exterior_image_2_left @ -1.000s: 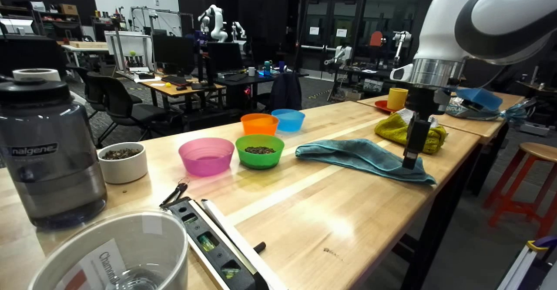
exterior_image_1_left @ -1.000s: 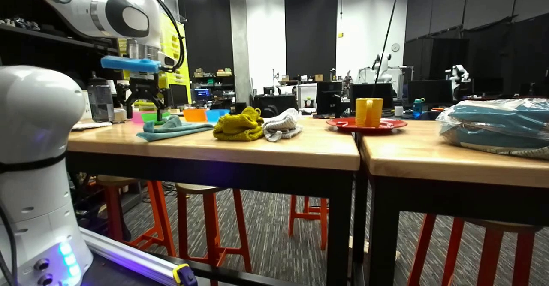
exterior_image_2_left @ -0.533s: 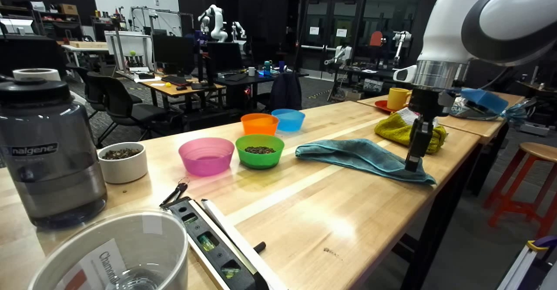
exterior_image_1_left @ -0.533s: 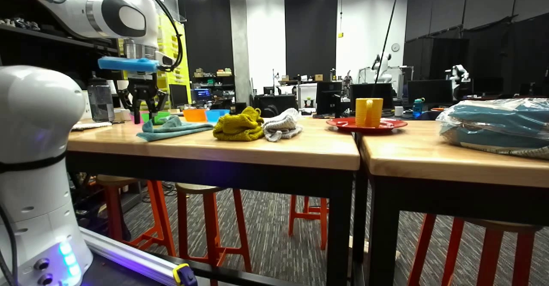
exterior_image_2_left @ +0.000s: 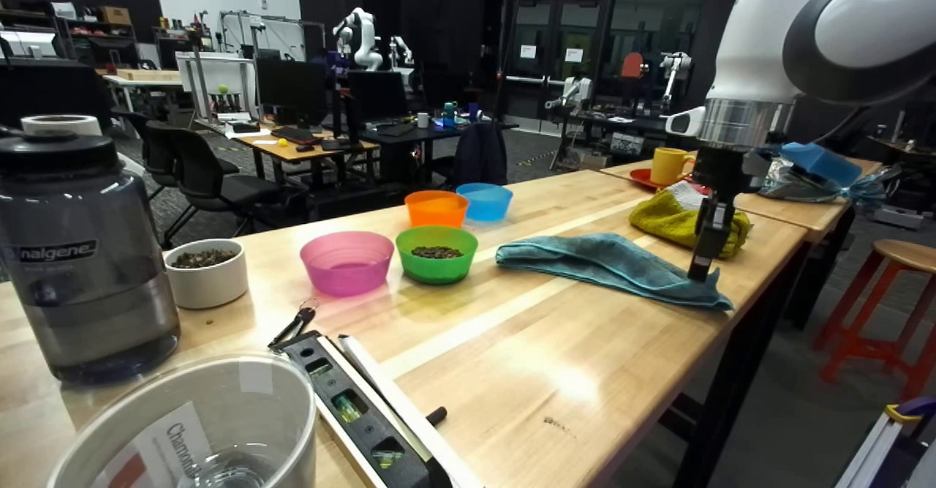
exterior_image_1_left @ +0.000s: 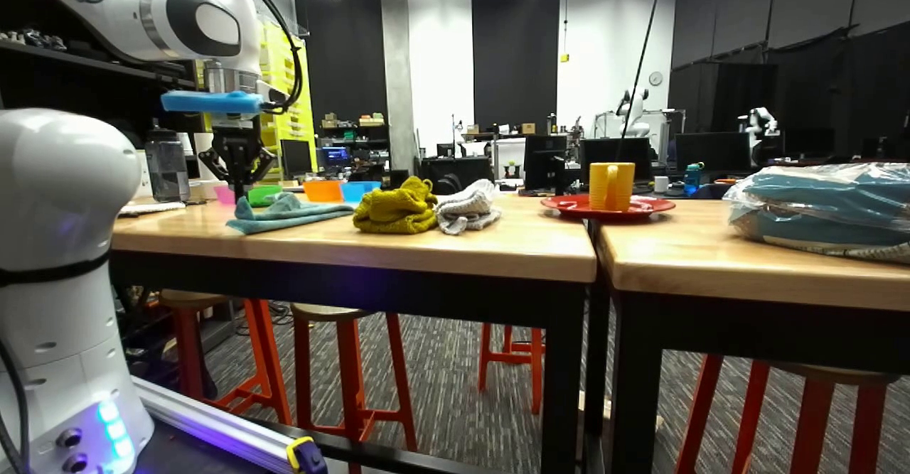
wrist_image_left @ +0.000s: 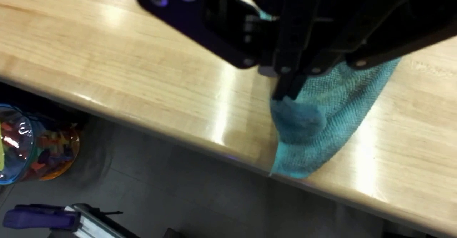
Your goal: Fold the blue towel
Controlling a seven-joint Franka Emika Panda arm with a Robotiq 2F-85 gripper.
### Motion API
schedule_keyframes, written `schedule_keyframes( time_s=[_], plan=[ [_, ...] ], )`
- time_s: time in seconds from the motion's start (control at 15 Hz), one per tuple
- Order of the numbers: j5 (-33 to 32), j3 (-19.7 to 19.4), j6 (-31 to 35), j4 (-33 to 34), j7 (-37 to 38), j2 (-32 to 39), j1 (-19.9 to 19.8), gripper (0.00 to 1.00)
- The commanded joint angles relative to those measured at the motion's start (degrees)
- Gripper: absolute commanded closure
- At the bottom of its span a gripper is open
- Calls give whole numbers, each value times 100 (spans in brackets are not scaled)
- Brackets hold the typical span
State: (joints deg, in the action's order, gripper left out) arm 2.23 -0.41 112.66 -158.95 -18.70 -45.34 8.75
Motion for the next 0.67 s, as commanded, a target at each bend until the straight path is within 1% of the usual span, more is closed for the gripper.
schedule_keyframes(
  time_s=[0.0, 0.6],
  plan=[
    [-186, -26, -353, 10, 124, -289, -97, 100],
    [-410, -121, -1178, 19, 123, -808, -239, 100]
  ],
)
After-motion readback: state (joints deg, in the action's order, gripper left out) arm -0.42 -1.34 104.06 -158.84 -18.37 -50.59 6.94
